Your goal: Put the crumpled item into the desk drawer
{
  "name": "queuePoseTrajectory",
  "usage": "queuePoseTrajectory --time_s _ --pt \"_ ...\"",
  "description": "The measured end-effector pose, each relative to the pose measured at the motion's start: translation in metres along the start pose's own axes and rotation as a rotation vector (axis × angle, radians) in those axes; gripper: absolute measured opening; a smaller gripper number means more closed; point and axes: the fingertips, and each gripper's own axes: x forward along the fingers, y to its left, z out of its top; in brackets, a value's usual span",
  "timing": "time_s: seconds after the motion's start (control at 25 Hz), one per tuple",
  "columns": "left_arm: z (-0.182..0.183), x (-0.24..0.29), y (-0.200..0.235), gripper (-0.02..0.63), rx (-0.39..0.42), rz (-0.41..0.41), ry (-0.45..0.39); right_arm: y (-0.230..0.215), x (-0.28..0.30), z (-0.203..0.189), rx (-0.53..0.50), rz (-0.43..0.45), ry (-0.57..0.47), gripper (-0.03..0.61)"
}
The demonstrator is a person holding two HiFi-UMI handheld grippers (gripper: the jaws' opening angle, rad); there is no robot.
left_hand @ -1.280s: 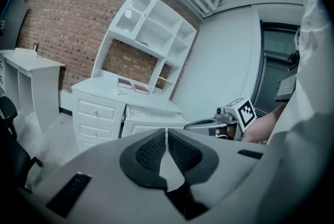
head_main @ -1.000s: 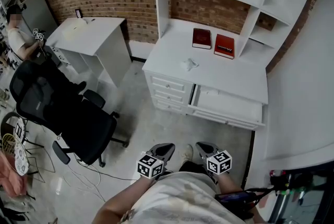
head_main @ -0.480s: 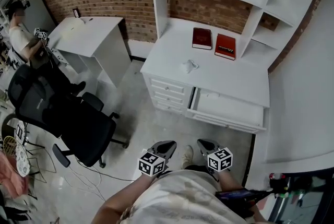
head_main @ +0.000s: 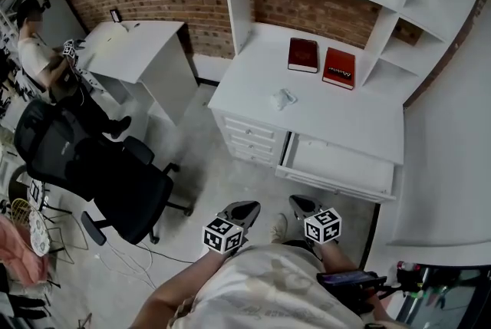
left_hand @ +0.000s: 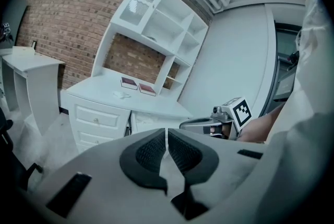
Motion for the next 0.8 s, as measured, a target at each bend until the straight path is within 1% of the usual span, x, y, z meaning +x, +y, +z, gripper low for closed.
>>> queuePoseTrajectory --time_s 0.32,0.56,0.8 --pt "0.028 0.034 0.012 0.032 0.007 0.023 -0.001 -0.043 0.009 0.022 -0.002 0.008 0.005 0.023" --pt "0.044 0.062 0.011 0.032 0.012 0.038 -0.003 -0.073 0.008 0.034 -0.008 0.016 0.003 0.023" --pt "0.064 0.079 0.015 0.032 -0.001 0.092 -0.034 -0.1 0.002 0.044 -0.024 0.035 0.01 0.023"
